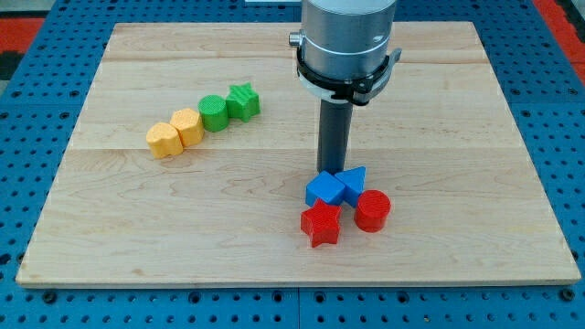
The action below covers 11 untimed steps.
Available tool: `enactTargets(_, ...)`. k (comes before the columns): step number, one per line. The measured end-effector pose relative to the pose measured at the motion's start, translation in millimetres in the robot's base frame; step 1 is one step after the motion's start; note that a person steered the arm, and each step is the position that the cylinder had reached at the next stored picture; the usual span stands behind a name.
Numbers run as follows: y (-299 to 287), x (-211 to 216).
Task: Separate green star from green circle
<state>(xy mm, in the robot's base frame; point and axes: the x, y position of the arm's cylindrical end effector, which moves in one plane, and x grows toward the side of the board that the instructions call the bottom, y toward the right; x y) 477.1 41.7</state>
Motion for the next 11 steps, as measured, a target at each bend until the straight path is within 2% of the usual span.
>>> enactTargets(1, -14.0, 0.0)
enactTargets(2, -73.4, 7.1)
enactTargets(3, -96.8, -2.9)
enactTargets(5, -115.4, -70.3)
enactTargets(7, -139.5, -96.4)
enactTargets(9, -109.0, -99.0)
enactTargets(10, -75.4, -105.2)
enactTargets(11, -59.8, -96.1)
